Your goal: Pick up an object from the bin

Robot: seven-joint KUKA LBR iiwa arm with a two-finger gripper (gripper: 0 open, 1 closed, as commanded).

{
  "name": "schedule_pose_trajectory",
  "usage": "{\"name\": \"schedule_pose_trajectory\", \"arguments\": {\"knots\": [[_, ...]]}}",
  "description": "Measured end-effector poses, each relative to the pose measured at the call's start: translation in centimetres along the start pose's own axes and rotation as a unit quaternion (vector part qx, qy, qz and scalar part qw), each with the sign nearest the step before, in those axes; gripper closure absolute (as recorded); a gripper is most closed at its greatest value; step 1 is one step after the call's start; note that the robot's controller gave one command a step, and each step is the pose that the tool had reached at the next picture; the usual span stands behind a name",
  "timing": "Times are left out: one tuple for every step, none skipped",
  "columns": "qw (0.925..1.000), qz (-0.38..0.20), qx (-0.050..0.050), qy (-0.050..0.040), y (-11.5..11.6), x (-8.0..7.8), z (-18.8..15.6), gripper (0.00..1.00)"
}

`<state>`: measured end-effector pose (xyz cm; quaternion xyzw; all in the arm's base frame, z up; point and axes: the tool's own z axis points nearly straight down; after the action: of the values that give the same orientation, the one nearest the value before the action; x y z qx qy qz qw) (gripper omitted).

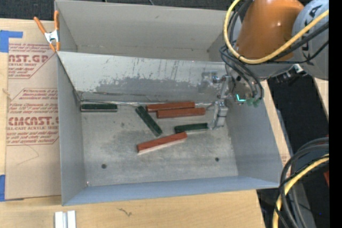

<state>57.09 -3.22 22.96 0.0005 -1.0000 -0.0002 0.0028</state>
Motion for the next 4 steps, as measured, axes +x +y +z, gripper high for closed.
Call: {"name": "schedule_pose_trajectory", "arguments": {"knots": [[0.995, -0.1, 0.0, -0.0049, 0.1, -0.7, 16.2, 0.0], [0.9822, -0.188, 0.001, -0.0047, -0.2, -0.4, 12.9, 0.0], [0.9878, -0.156, 0.0, -0.0035, 0.0, 0.1, 13.0, 0.0], [0.9947, -0.102, 0.0, -0.0058, 0.1, 0.5, 15.9, 0.0]]}}
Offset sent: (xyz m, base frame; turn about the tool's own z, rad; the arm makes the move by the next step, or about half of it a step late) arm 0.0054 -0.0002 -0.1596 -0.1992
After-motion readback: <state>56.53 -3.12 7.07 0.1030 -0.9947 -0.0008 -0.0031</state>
